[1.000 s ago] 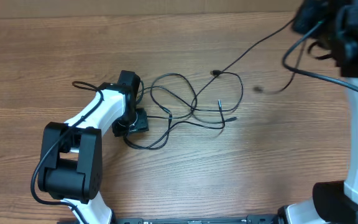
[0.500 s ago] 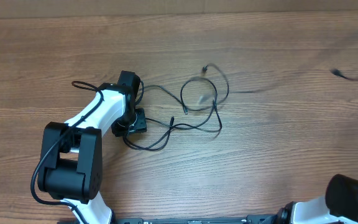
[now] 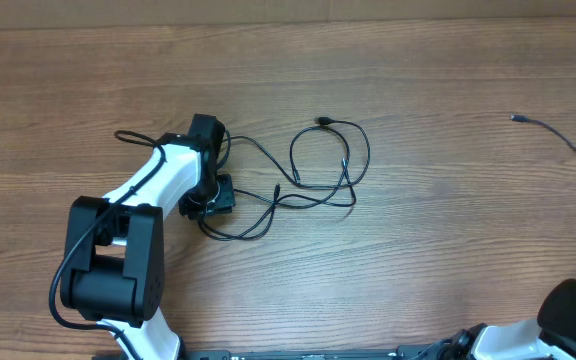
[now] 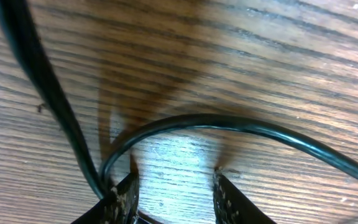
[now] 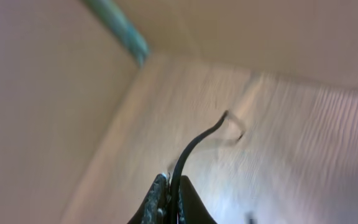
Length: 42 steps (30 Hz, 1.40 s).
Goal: Untangle cables
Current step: 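Drag the held cable far to the right with the right gripper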
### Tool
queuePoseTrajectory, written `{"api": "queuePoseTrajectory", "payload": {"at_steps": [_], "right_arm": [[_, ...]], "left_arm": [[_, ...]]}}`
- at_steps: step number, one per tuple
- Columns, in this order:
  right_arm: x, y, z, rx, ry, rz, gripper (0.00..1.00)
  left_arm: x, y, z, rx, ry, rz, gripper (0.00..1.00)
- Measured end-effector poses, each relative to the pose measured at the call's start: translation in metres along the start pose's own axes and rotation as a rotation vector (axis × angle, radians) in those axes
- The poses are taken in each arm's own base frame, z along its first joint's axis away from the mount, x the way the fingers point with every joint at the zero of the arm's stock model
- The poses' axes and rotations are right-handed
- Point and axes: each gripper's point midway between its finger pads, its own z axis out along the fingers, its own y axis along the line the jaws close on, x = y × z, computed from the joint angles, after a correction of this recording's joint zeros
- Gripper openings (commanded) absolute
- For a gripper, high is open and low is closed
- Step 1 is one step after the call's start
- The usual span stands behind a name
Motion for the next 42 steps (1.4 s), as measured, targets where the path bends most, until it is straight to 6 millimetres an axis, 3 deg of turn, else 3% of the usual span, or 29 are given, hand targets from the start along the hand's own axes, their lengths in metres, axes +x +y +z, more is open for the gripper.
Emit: {"api": "queuePoseTrajectory", "payload": {"at_steps": [3, 5, 7, 13, 15, 18, 22, 28, 35, 39, 42], "right_arm": [[0.025, -0.003, 0.011, 0.018, 0.121, -0.039, 0.04], [0.040, -0.007, 0.029, 0.047, 0.207, -0.075, 0.04], [0.051, -0.009, 0.048, 0.070, 0.271, -0.106, 0.04], [0.071, -0.017, 0.091, 0.123, 0.392, -0.184, 0.04], [0.073, -0.022, 0.101, 0.157, 0.403, -0.197, 0.37], [0.073, -0.028, 0.109, 0.190, 0.406, -0.223, 0.50], [0.076, -0.027, 0.110, 0.181, 0.422, -0.229, 0.62], [0.093, -0.008, 0.106, 0.048, 0.509, -0.240, 0.66], [0.116, 0.032, 0.093, -0.192, 0.602, -0.323, 0.79], [0.133, 0.054, 0.084, -0.239, 0.614, -0.409, 1.00], [0.152, 0.072, 0.064, -0.275, 0.618, -0.490, 1.00]], "left_arm": [[0.001, -0.004, -0.002, 0.025, 0.003, 0.000, 0.42], [-0.004, -0.009, -0.013, 0.054, -0.025, 0.002, 0.44], [-0.012, -0.016, -0.033, 0.096, -0.079, 0.012, 0.49], [-0.030, -0.036, -0.116, 0.243, -0.302, 0.052, 0.50], [-0.029, -0.038, -0.132, 0.268, -0.339, 0.060, 0.51], [-0.025, -0.037, -0.135, 0.269, -0.334, 0.060, 0.51], [-0.019, -0.034, -0.131, 0.258, -0.306, 0.058, 0.51], [-0.018, -0.034, -0.131, 0.255, -0.300, 0.057, 0.50], [-0.020, -0.032, -0.134, 0.252, -0.317, 0.054, 0.54], [-0.022, -0.021, -0.148, 0.250, -0.361, 0.029, 0.56], [-0.019, -0.009, -0.155, 0.242, -0.370, 0.000, 0.57]]}}
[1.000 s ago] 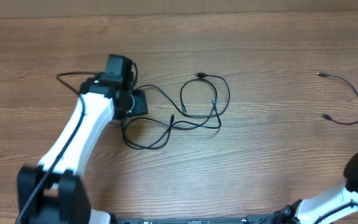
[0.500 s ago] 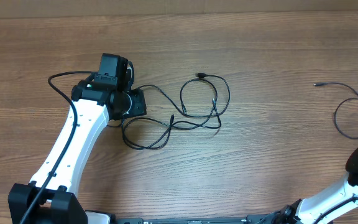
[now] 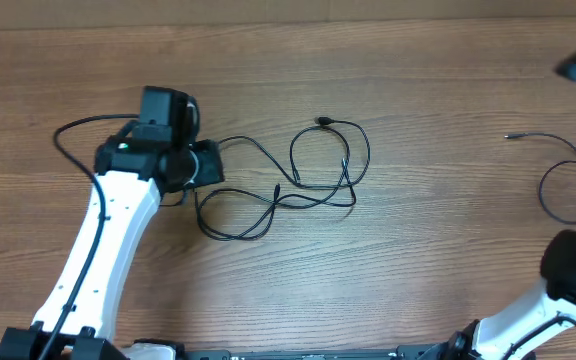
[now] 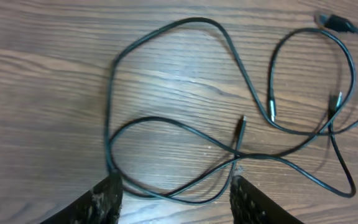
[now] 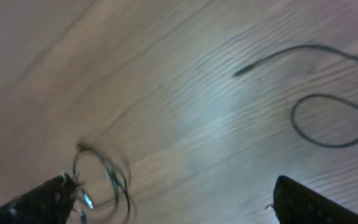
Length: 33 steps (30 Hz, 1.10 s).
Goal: Untangle cables
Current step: 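Drag the held cable far to the right with the right gripper, then return the right gripper to the remaining cables at center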
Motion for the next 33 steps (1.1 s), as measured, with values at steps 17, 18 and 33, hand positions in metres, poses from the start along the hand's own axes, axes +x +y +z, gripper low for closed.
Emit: {"api": "queuePoseTrajectory", "payload": {"at_steps": [17, 18, 33], "right_arm": [[0.182, 0.120, 0.071, -0.257, 0.440, -0.235, 1.00], [0.190, 0.128, 0.080, -0.280, 0.452, -0.235, 1.00], [0.325, 0.173, 0.176, -0.154, 0.574, 0.038, 0.99]], "left_arm": [[0.006, 0.031, -0.004, -0.080, 0.033, -0.066, 0.87], [0.005, 0.031, -0.004, -0.079, 0.031, -0.066, 0.89], [0.001, 0.031, -0.004, -0.077, 0.013, -0.064, 0.93]]}}
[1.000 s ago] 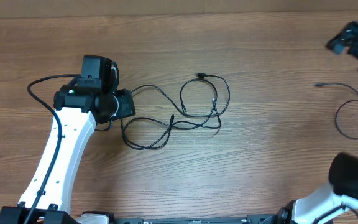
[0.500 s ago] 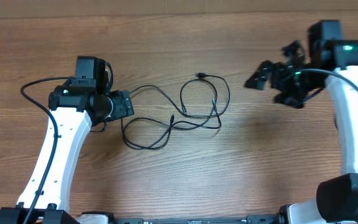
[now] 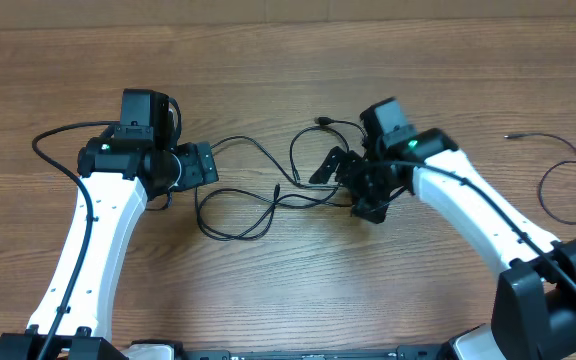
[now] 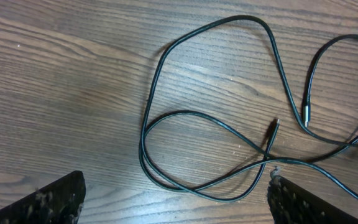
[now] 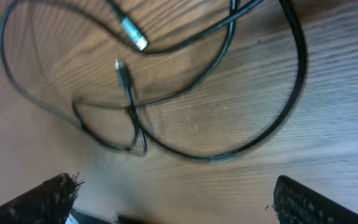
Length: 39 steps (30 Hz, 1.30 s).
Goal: Untangle cables
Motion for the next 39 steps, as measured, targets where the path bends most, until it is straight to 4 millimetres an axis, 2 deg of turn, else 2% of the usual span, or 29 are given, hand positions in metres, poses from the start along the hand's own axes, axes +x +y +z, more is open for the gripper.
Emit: {"api": "queuePoseTrajectory", "payload": {"at_steps": [3, 8, 12, 15, 17, 21, 24, 26, 28, 31, 32, 33, 36, 39], "right_arm": [[-0.006, -0.007, 0.025, -0.012, -0.071, 0.096, 0.96], [-0.021, -0.016, 0.038, -0.024, -0.167, 0.168, 0.87], [-0.034, -0.026, 0.043, -0.019, -0.246, 0.243, 0.64], [-0.044, -0.022, 0.044, -0.041, -0.296, 0.267, 0.24], [-0.041, -0.021, 0.051, -0.033, -0.294, 0.260, 0.11], [-0.036, -0.019, 0.055, -0.020, -0.275, 0.155, 0.09], [-0.033, -0.019, 0.048, 0.031, -0.248, 0.035, 0.08], [-0.034, -0.012, 0.033, 0.066, -0.234, -0.051, 0.06], [-0.039, 0.006, 0.005, 0.087, -0.239, -0.154, 0.06], [-0.042, 0.052, -0.058, 0.071, -0.280, -0.350, 0.06], [-0.041, 0.059, -0.067, 0.064, -0.288, -0.381, 0.06], [-0.040, 0.075, -0.088, 0.040, -0.317, -0.440, 0.06], [-0.035, 0.110, -0.134, -0.021, -0.389, -0.550, 0.06], [-0.032, 0.128, -0.159, -0.067, -0.439, -0.604, 0.06]], "left_arm": [[0.000, 0.000, 0.000, 0.000, 0.000, 0.000, 0.93], [0.000, 0.000, 0.000, 0.000, 0.000, 0.000, 0.93], [0.001, 0.000, 0.000, -0.001, 0.003, 0.000, 0.93], [0.001, 0.000, 0.000, -0.002, 0.004, 0.000, 0.93], [0.002, 0.001, 0.000, -0.003, 0.007, -0.001, 0.93], [0.005, 0.002, 0.000, -0.007, 0.019, -0.001, 0.93], [0.005, 0.002, 0.000, -0.007, 0.019, -0.002, 0.93], [0.005, 0.002, 0.000, -0.007, 0.020, -0.002, 0.93], [0.004, 0.002, 0.000, -0.007, 0.017, -0.001, 0.93], [-0.001, 0.000, 0.000, 0.002, -0.004, 0.000, 0.92], [-0.003, -0.001, 0.001, 0.006, -0.015, 0.001, 0.92], [-0.005, -0.002, 0.003, 0.010, -0.025, 0.002, 0.91], [0.002, 0.002, 0.015, 0.005, -0.014, 0.001, 0.89], [0.009, 0.005, 0.026, 0.003, -0.001, 0.000, 0.90]]}}
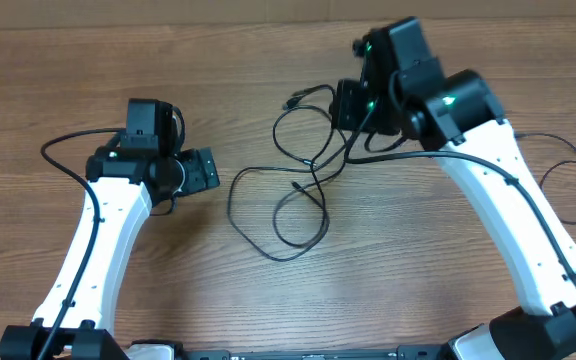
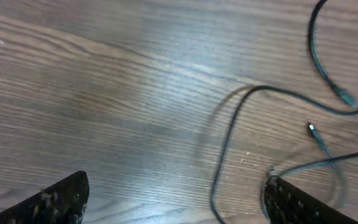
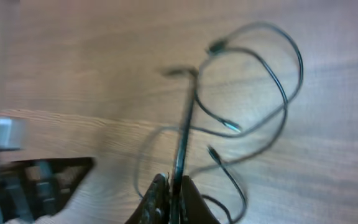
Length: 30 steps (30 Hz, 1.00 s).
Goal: Untangle cables
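Observation:
A tangle of thin black cables lies mid-table, its upper strands lifted toward the far side. My right gripper hangs above it, shut on one black cable that runs down to the loops. In the right wrist view the right gripper pinches that strand. My left gripper stands wide open to the left of the tangle, holding nothing. In the left wrist view the left gripper looks over bare wood and one loop of cable.
A separate black cable lies looped near the right edge of the wooden table. The left arm's own lead arcs out to the far left. The table's back edge runs along the top.
My right gripper was open low over the tangle's right side; now it is shut on a strand and raised toward the far side. The tangle has shifted right and reshaped. The left gripper stays open.
First my left gripper stood low at the tangle's left loop while my right, shut on a cable, was off at the far right. Then that cable lay looped at the right edge, both grippers open. The right then hovered over the tangle and now holds a strand up.

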### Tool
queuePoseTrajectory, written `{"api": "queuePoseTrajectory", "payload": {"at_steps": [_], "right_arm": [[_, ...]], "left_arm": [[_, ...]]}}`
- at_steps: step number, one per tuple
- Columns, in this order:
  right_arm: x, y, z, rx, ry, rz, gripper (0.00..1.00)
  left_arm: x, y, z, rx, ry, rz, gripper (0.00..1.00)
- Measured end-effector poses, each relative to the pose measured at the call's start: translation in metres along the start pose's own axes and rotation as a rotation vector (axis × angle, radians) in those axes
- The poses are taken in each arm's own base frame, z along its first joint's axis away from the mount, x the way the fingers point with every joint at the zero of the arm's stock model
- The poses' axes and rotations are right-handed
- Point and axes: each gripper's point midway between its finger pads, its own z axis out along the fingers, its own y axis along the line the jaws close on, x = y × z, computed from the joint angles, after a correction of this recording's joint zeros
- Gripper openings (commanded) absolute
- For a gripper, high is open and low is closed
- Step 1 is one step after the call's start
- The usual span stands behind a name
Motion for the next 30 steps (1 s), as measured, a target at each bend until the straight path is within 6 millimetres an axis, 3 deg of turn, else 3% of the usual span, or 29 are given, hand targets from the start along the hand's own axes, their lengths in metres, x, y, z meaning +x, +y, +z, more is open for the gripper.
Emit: {"api": "queuePoseTrajectory", "payload": {"at_steps": [7, 11, 14, 22, 29, 30], "right_arm": [[-0.008, 0.006, -0.005, -0.016, -0.031, -0.031, 0.06], [-0.007, 0.005, -0.005, -0.013, -0.028, -0.033, 0.15], [-0.007, 0.002, -0.005, 0.004, -0.027, -0.039, 0.15], [-0.006, -0.003, -0.005, 0.031, -0.026, -0.037, 0.15], [-0.004, -0.005, -0.005, 0.039, -0.018, -0.035, 0.16], [-0.002, -0.006, -0.005, 0.042, -0.013, -0.035, 0.16]], "left_arm": [[0.028, -0.012, 0.032, 0.127, 0.059, -0.002, 0.92], [0.045, -0.023, 0.043, 0.221, 0.100, -0.026, 0.92], [0.054, -0.025, 0.051, 0.251, 0.117, -0.043, 0.92], [0.065, -0.028, 0.066, 0.289, 0.111, -0.093, 0.84], [0.078, -0.056, 0.075, 0.322, 0.097, -0.083, 0.72], [0.081, -0.058, 0.076, 0.311, 0.097, -0.083, 0.67]]}}
